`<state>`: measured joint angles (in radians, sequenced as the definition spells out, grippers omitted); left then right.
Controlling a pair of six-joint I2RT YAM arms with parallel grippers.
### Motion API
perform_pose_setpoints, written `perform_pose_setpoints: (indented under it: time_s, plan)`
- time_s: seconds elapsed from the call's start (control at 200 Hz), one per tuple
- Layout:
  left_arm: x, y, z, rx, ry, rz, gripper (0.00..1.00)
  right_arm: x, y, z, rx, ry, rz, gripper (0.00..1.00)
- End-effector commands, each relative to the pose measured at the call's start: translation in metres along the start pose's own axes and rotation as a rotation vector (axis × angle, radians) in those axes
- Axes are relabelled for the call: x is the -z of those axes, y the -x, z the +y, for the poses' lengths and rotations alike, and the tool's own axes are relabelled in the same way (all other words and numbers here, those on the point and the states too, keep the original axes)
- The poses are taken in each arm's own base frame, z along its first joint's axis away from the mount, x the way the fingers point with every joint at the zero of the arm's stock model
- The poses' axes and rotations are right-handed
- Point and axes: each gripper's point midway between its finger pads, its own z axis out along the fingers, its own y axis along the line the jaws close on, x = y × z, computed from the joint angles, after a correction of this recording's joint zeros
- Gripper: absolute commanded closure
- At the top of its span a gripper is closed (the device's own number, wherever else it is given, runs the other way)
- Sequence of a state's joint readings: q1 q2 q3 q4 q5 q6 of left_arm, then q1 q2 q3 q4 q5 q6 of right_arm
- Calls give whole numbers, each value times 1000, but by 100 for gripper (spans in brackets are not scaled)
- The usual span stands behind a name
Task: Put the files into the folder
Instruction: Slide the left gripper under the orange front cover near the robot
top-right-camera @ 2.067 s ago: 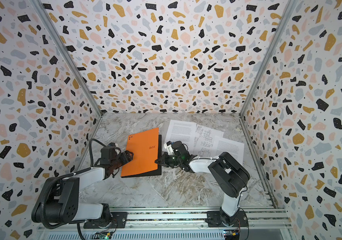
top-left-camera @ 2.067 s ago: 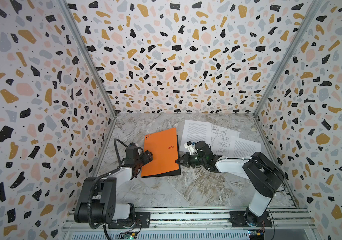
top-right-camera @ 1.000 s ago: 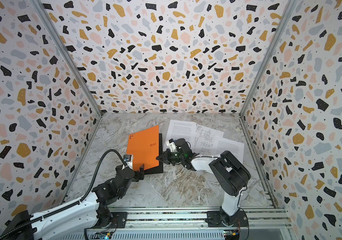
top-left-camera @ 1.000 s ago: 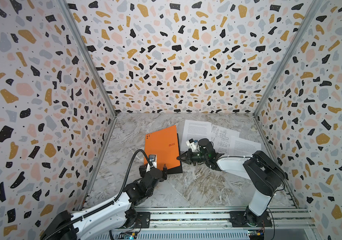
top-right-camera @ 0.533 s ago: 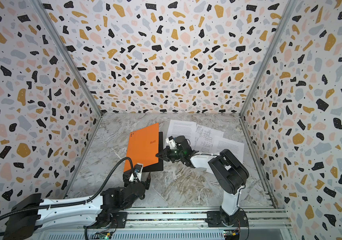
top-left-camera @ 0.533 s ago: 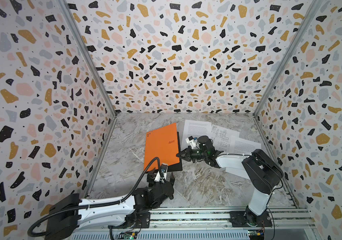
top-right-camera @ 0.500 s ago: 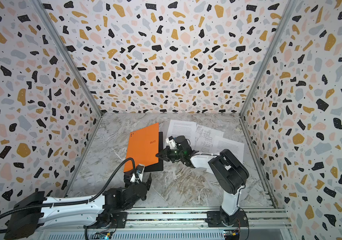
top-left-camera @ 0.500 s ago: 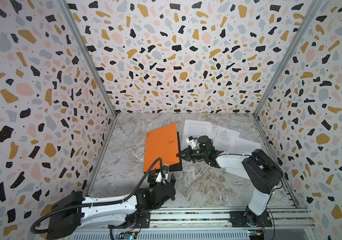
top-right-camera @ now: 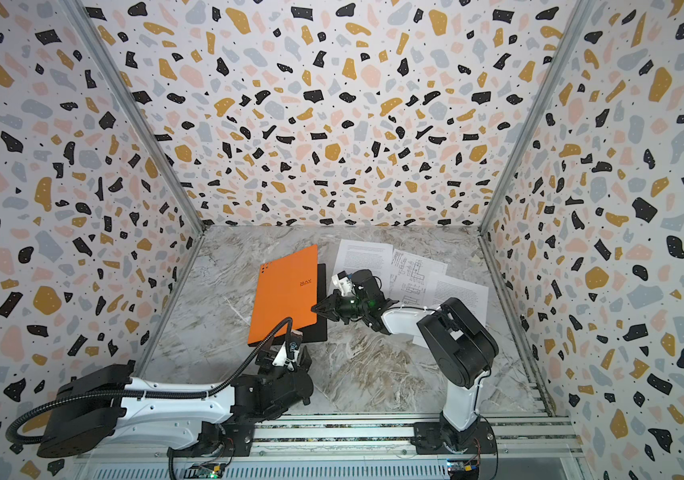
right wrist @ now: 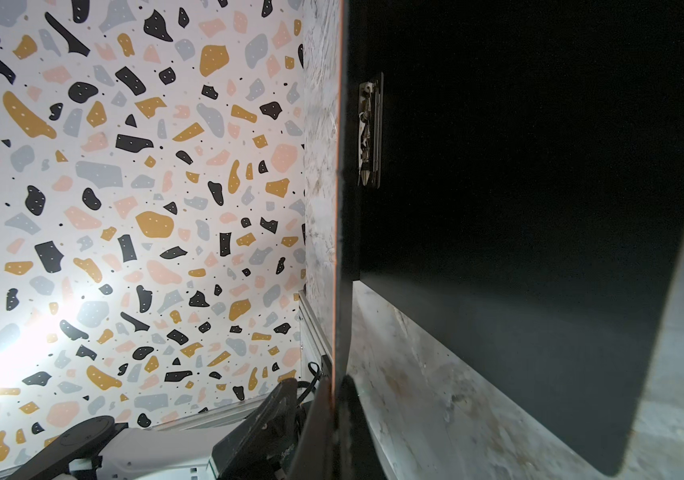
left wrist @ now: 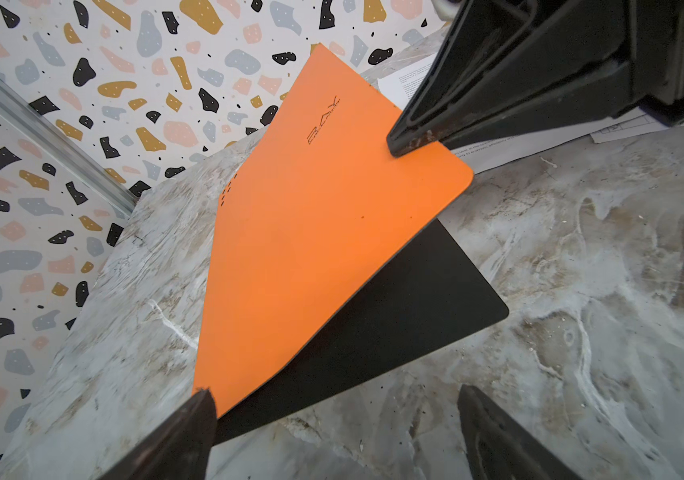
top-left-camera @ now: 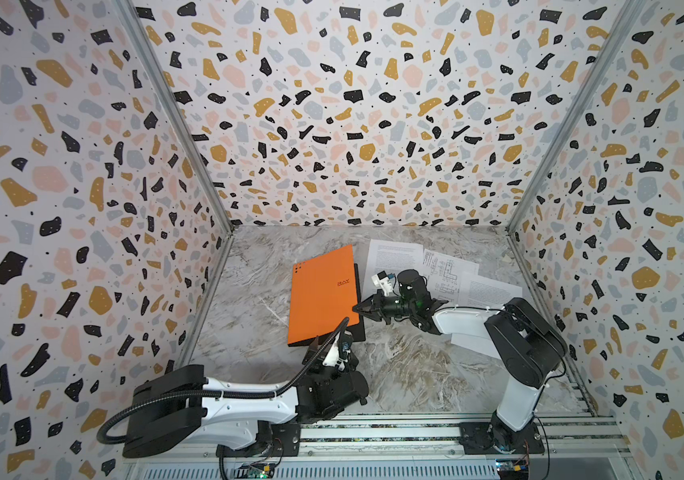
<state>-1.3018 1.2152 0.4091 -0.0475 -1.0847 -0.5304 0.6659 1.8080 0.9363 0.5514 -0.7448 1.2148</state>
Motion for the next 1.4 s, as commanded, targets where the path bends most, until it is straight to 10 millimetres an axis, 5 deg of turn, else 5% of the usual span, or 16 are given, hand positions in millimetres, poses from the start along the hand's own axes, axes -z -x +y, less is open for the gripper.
perform_pose_setpoints:
  time_s: [0.0, 0.896, 1.171, 1.397]
  plan:
    - [0, 14, -4, 4, 16, -34, 11, 9, 3, 31, 49, 77, 0, 100]
    - [-38, 18, 8, -34, 126, -13, 23, 14, -5, 41, 26, 137, 24, 100]
    - [-44, 16, 11, -7, 141, -12, 39, 15, -3, 39, 19, 137, 23, 100]
    - [-45, 23, 11, 0, 145, -21, 64, 15, -4, 36, 13, 133, 25, 99]
